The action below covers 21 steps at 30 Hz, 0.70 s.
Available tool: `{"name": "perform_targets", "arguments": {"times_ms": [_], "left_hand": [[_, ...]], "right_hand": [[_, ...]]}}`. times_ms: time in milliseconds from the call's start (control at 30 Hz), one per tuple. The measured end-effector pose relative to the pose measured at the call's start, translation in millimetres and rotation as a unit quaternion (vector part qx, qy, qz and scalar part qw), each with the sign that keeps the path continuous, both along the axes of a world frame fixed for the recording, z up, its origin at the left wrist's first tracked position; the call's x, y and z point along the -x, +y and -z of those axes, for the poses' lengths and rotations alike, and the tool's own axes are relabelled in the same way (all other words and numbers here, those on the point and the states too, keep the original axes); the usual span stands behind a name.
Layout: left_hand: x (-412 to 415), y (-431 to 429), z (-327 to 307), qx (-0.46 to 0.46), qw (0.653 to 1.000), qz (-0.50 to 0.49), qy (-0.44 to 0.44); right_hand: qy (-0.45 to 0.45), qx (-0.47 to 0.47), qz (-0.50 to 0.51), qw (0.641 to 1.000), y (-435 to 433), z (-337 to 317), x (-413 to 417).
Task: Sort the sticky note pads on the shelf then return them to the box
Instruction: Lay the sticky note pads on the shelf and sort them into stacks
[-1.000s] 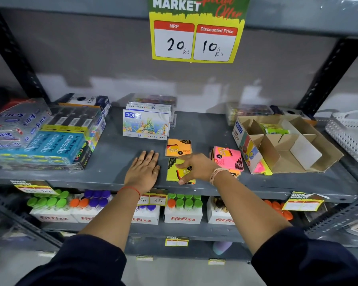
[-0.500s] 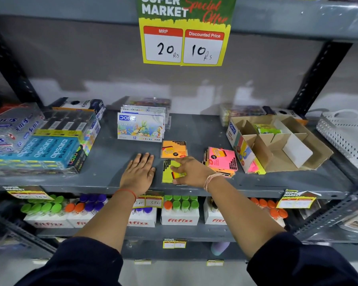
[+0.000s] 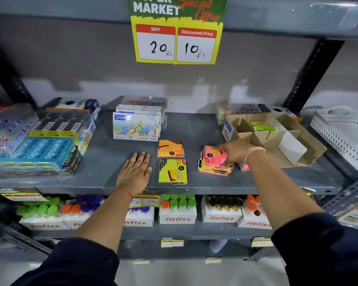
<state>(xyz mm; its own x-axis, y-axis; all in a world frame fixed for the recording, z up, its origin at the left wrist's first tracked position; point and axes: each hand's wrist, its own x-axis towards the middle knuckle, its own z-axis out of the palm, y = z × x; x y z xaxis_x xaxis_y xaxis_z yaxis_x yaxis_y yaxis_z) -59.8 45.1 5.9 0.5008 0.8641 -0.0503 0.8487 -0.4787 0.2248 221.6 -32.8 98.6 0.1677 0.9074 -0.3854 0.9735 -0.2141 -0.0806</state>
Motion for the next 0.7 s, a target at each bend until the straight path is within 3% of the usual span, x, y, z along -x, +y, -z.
{"name": "perform_targets", "arguments": {"times_ms": [533, 700], "left_hand": [[-8, 3, -3, 0.010, 0.999, -0.016, -0.048], [-6, 5, 1, -0.013, 0.998, -0.013, -0.053]], "right_hand": [[0.106, -0.101, 0.040, 0.988, 34, -29, -7], [0.085, -0.123, 0.021, 0.989, 59, -15, 3]]}}
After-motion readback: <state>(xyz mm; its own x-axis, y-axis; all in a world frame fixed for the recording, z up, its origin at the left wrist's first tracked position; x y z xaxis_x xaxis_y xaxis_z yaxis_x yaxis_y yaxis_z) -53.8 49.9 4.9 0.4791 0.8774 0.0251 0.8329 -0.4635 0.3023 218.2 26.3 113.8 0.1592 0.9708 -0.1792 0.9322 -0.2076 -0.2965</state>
